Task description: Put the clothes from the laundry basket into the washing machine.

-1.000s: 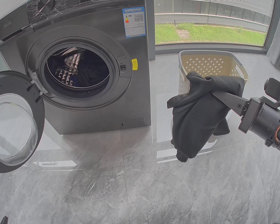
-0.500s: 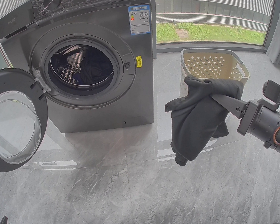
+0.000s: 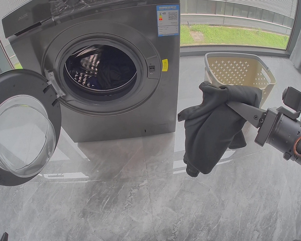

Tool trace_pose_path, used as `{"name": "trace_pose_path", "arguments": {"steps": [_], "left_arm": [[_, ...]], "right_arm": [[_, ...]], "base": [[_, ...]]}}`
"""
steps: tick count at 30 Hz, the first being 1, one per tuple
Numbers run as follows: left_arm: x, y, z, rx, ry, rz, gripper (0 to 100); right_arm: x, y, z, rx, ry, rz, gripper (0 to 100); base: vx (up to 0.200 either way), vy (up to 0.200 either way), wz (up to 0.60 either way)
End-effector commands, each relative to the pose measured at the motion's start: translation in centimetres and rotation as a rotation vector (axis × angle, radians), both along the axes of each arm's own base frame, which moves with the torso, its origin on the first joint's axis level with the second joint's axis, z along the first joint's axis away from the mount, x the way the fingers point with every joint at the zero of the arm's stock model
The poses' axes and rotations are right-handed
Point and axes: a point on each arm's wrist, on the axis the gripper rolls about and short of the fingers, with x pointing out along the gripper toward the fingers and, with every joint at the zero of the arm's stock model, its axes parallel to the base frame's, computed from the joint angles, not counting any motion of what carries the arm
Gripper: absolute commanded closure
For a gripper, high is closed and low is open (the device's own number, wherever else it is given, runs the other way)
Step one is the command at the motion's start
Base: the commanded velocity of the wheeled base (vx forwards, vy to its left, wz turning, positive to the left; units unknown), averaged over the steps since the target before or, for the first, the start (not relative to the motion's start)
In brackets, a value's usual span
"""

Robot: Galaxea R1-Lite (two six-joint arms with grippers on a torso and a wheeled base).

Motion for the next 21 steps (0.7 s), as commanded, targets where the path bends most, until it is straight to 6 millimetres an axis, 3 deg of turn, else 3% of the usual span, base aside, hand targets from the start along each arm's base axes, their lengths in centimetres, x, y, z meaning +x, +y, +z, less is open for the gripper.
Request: {"name": "trace_pose_path", "arguments": {"steps": [1,8,14,21], "left_arm": [[0.02,0.00,-0.51,-0.004,0.003,0.000,0],[0.02,0.00,-0.51,-0.001,0.003,0.000,0],[0.02,-0.01,-0.51,0.000,0.003,-0.002,0],[0.02,0.00,-0.51,0.000,0.003,0.000,0]], "right_arm": [[0.02,0.03,-0.06,-0.002,0.003,0.001,100],[0.04,0.05,-0.13,-0.004,0.005,0.001,100],[0.15,0.14,-0.37,-0.011,0.011,0.000,100],[0.13,0.12,-0.45,-0.013,0.013,0.002,100]], "base": [[0.200,0.000,0.00],[0.200,0.000,0.00],[0.000,0.000,0.00],[0.000,0.200,0.00]]}}
